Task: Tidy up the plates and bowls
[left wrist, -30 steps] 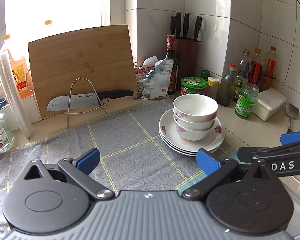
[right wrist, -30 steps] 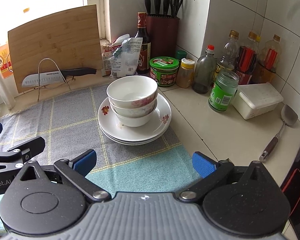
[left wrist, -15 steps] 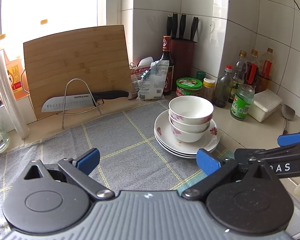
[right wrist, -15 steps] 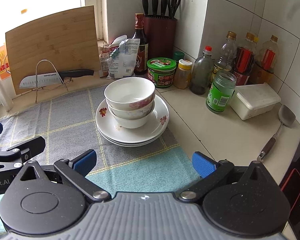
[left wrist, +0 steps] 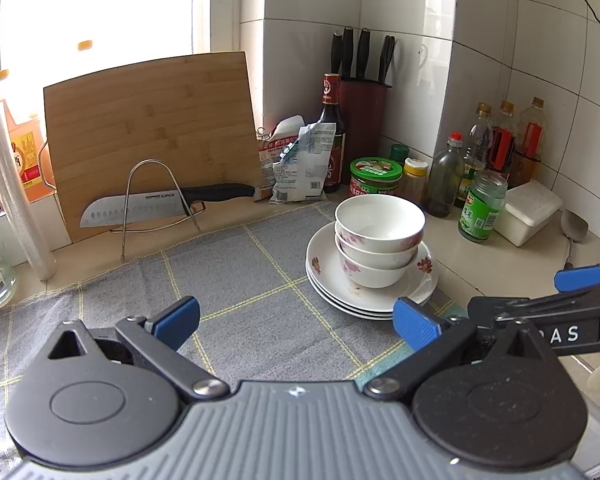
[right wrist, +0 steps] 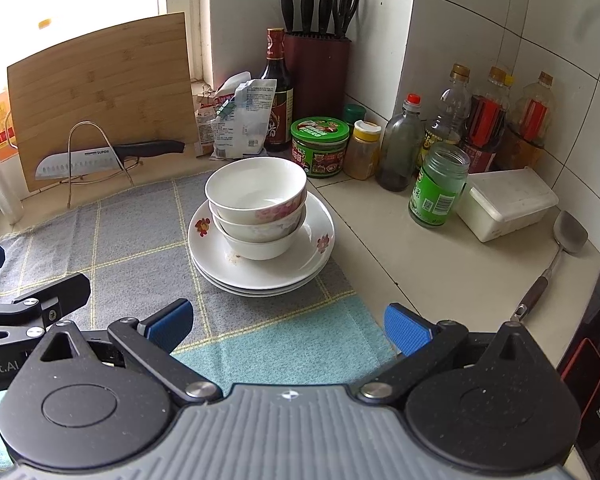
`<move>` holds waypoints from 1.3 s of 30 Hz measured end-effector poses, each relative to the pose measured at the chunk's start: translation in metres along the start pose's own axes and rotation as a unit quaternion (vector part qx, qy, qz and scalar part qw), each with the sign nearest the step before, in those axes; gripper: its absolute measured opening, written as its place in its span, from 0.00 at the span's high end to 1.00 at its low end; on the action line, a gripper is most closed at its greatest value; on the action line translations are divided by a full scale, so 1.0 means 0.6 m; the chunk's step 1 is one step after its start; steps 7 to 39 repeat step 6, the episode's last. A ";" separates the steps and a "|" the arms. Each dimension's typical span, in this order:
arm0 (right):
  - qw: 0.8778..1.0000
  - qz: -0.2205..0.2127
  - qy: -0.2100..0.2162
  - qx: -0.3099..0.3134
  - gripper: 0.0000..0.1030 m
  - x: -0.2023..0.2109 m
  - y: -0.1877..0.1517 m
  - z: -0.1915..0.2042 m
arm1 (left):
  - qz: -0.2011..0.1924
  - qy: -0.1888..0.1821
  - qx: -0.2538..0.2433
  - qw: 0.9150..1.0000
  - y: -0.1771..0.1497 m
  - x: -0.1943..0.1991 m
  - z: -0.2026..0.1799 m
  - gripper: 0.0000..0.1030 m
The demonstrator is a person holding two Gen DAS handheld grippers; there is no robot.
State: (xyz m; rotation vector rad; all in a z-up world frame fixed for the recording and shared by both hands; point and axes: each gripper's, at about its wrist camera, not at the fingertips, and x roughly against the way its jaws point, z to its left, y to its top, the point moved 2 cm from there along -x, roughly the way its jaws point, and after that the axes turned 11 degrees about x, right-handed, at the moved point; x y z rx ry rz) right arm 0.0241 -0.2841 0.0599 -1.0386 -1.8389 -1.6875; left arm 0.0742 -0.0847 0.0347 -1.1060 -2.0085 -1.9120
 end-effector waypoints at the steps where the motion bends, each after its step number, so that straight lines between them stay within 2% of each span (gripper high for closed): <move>1: 1.000 0.000 0.000 0.000 0.00 0.000 0.001 0.000 | 0.000 0.000 0.000 1.000 0.000 0.000 0.000 0.01; 39: 1.000 0.000 0.000 0.001 0.00 0.000 0.000 0.000 | 0.001 -0.001 0.001 1.000 0.000 0.001 0.000 0.01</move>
